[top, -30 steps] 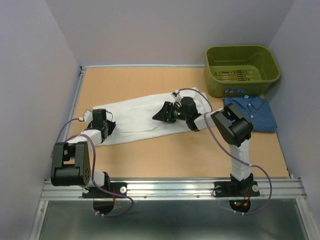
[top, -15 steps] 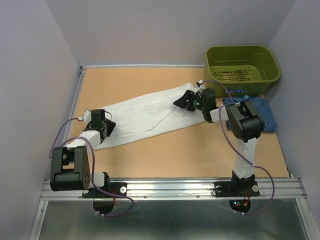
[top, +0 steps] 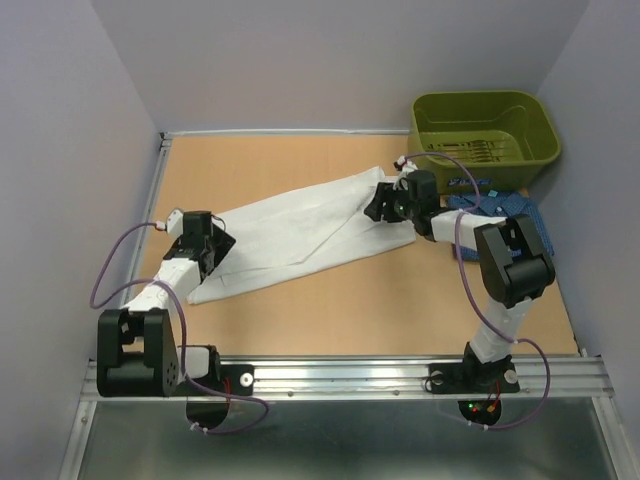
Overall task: Fold and stack the long sleeve shirts
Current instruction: Fold the shirt
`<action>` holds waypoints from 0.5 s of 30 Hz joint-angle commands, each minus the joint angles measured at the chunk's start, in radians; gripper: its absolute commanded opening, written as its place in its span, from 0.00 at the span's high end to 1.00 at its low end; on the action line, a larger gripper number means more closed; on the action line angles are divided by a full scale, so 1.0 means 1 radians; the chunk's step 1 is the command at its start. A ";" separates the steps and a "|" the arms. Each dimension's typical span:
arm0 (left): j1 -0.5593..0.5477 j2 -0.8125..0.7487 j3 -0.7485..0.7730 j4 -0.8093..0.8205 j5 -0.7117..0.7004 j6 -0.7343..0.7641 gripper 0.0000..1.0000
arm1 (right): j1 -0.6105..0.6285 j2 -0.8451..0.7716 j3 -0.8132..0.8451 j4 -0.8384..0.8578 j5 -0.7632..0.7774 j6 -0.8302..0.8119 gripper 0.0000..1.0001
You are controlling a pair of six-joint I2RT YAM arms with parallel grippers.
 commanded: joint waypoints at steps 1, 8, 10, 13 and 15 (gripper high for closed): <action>-0.038 0.095 0.056 -0.036 -0.027 0.019 0.29 | 0.030 -0.036 -0.059 -0.122 0.041 -0.052 0.40; -0.041 0.226 0.140 -0.037 -0.033 0.025 0.30 | 0.056 -0.056 -0.123 -0.192 0.055 -0.050 0.50; -0.041 0.246 0.151 -0.043 -0.033 0.030 0.30 | 0.056 -0.059 -0.145 -0.203 0.059 -0.043 0.50; -0.039 0.268 0.148 -0.066 -0.027 0.028 0.30 | 0.056 -0.074 -0.160 -0.223 0.095 -0.027 0.48; -0.039 0.278 0.128 -0.091 -0.014 0.016 0.32 | 0.056 -0.071 -0.151 -0.228 0.121 -0.027 0.48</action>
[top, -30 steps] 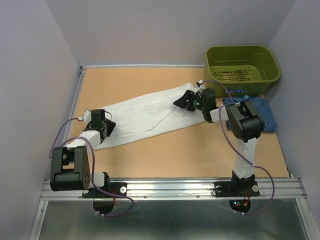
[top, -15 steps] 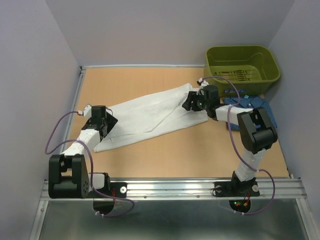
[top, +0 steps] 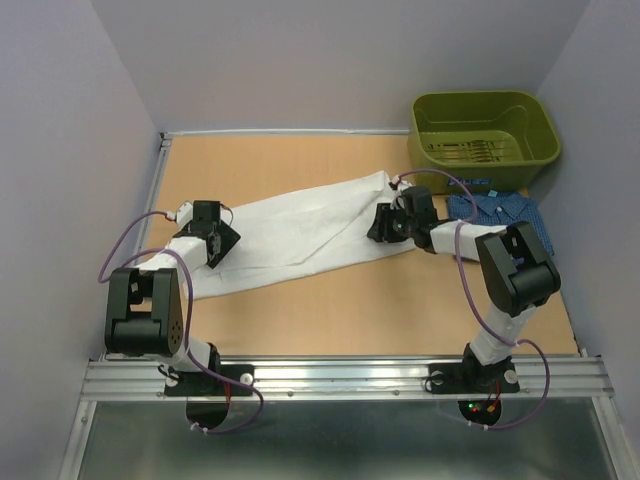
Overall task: Fold and stack the long sleeve shirts
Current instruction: Fold the shirt
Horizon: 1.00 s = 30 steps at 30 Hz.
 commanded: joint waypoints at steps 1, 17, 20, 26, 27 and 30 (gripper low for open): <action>0.004 0.017 -0.016 -0.079 0.033 -0.020 0.33 | 0.008 0.003 -0.003 -0.101 0.093 -0.008 0.47; 0.038 -0.448 -0.059 -0.283 0.219 0.116 0.23 | 0.011 0.177 0.413 -0.164 0.130 -0.039 0.30; 0.037 -0.407 0.039 -0.243 0.125 0.228 0.20 | 0.019 0.078 0.336 -0.164 0.121 0.001 0.28; 0.037 -0.126 0.202 -0.174 0.128 0.337 0.24 | 0.064 -0.079 0.154 -0.164 0.144 0.179 0.31; 0.035 -0.086 0.226 -0.169 0.128 0.340 0.25 | 0.071 -0.089 0.117 -0.158 0.152 0.194 0.33; 0.035 0.049 0.305 -0.137 0.127 0.348 0.32 | 0.091 -0.095 0.089 -0.116 0.155 0.243 0.41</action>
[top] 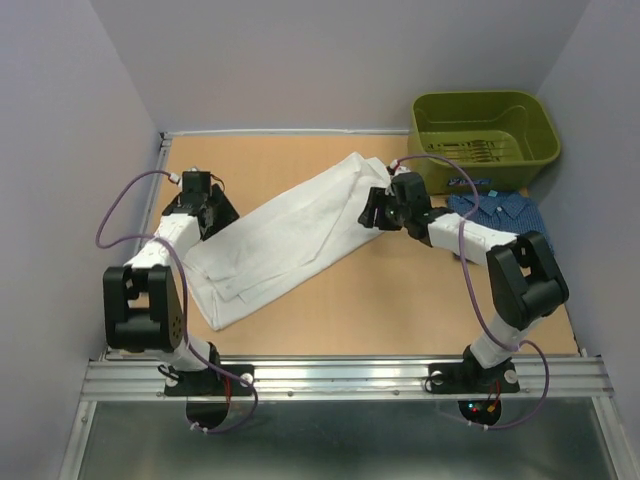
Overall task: Fold and stack the long sleeve shirts
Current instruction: Fold the shirt
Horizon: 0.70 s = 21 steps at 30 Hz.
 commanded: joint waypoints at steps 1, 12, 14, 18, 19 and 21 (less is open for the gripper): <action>0.000 0.145 0.107 0.026 -0.015 0.068 0.33 | 0.025 0.002 -0.049 0.053 0.022 0.111 0.46; 0.002 0.336 0.154 0.038 0.019 0.026 0.38 | 0.031 0.154 0.008 0.104 0.066 0.149 0.69; 0.002 0.339 0.114 0.032 0.018 -0.015 0.38 | 0.031 0.197 0.026 0.105 0.075 0.137 0.69; 0.002 0.313 0.019 0.044 0.102 -0.095 0.39 | 0.028 0.264 0.090 0.105 0.109 0.068 0.70; 0.002 0.285 -0.033 0.054 0.119 -0.107 0.40 | 0.019 0.279 0.110 0.104 0.111 0.033 0.70; 0.000 0.230 -0.122 0.077 0.162 -0.153 0.40 | 0.010 0.337 0.190 0.095 0.105 -0.017 0.70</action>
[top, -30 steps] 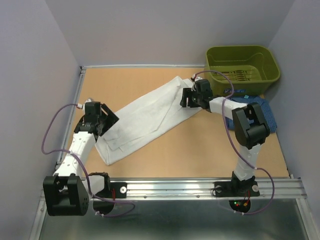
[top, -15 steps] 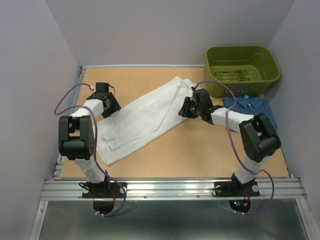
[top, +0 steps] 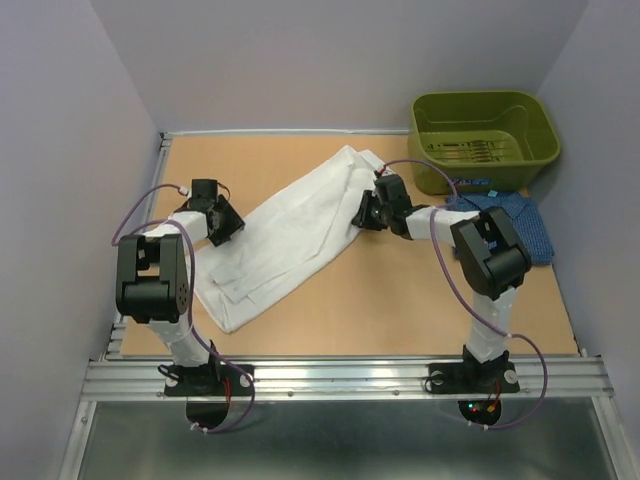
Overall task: Fold and stack the long sleeve shirts
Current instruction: Fold the shirt
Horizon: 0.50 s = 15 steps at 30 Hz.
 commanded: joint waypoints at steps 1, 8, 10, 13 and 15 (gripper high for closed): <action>-0.007 -0.078 -0.178 -0.043 0.106 -0.108 0.40 | -0.022 0.116 0.154 -0.022 0.045 -0.124 0.70; -0.137 -0.344 -0.445 -0.002 0.221 -0.260 0.39 | -0.025 0.344 0.532 -0.155 0.041 -0.265 0.65; -0.189 -0.443 -0.505 -0.011 0.244 -0.299 0.37 | -0.024 0.378 0.616 -0.174 0.037 -0.301 0.61; -0.202 -0.583 -0.531 -0.043 0.232 -0.313 0.35 | -0.024 0.358 0.661 -0.192 0.027 -0.339 0.51; -0.202 -0.649 -0.516 -0.092 0.202 -0.297 0.34 | -0.025 0.317 0.646 -0.200 0.005 -0.348 0.46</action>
